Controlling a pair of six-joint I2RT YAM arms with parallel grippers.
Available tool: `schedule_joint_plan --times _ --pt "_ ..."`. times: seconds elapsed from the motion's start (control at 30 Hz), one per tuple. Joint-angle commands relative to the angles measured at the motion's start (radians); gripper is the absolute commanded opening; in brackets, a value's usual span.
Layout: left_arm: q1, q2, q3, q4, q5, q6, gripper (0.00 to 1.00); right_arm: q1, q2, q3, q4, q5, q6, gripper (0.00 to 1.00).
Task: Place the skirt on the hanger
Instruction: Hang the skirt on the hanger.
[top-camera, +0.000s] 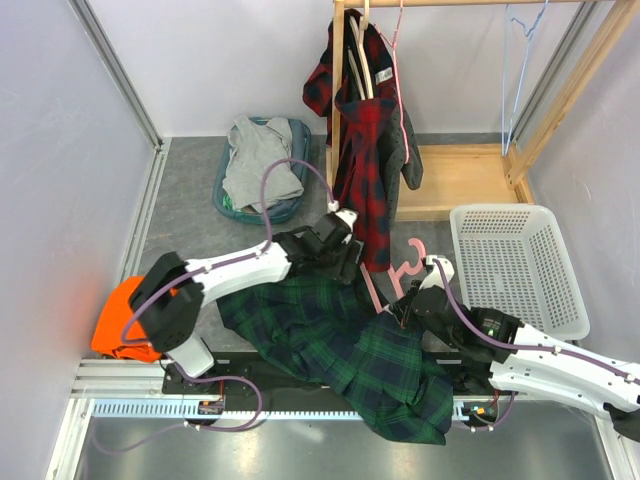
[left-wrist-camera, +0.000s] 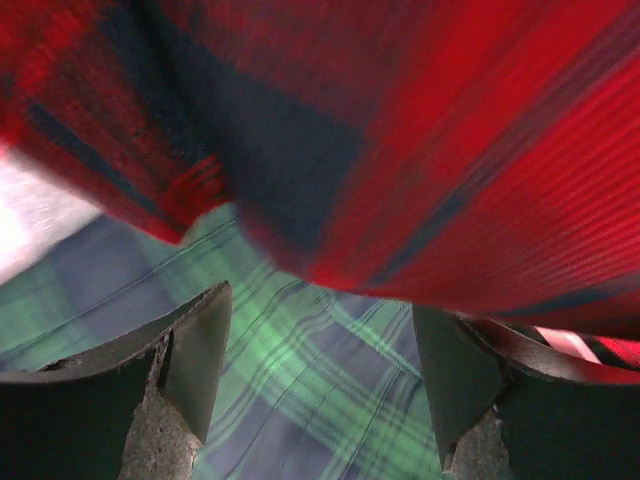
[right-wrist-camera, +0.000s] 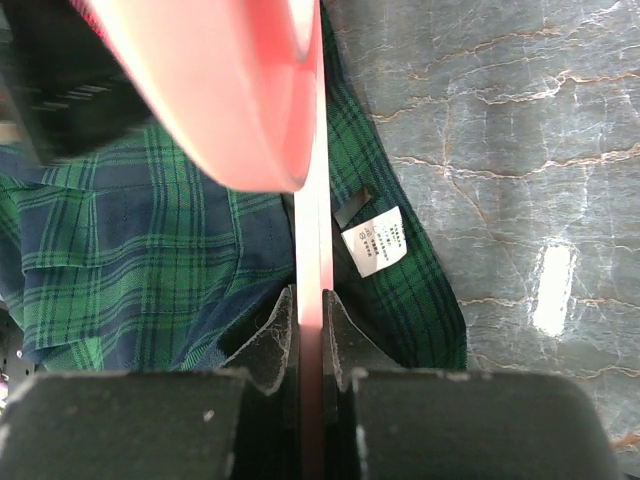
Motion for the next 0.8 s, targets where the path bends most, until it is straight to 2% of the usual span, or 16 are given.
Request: schedule_joint_plan --times 0.0,0.13,0.3,0.47,0.6,0.7,0.77 --pt "-0.019 0.078 0.091 0.048 0.003 0.070 0.79 0.002 -0.008 -0.016 0.022 -0.035 -0.002 0.00" --pt "-0.045 0.150 0.136 0.048 -0.017 0.077 0.79 0.002 -0.016 -0.021 0.026 -0.035 -0.002 0.00" --pt "-0.064 0.250 0.173 0.044 -0.063 0.080 0.73 0.003 -0.022 -0.022 0.029 -0.044 0.000 0.00" --pt "-0.065 0.285 0.194 0.009 -0.124 0.077 0.54 0.002 -0.042 -0.021 0.026 -0.049 -0.003 0.00" --pt "-0.065 0.288 0.200 -0.019 -0.170 0.082 0.43 0.003 -0.039 -0.019 0.024 -0.049 -0.005 0.00" --pt "-0.064 0.291 0.205 -0.042 -0.189 0.091 0.40 0.000 -0.037 -0.018 0.024 -0.049 -0.008 0.00" --pt "-0.065 0.293 0.202 -0.053 -0.195 0.102 0.33 0.002 -0.037 -0.015 0.024 -0.044 -0.008 0.00"
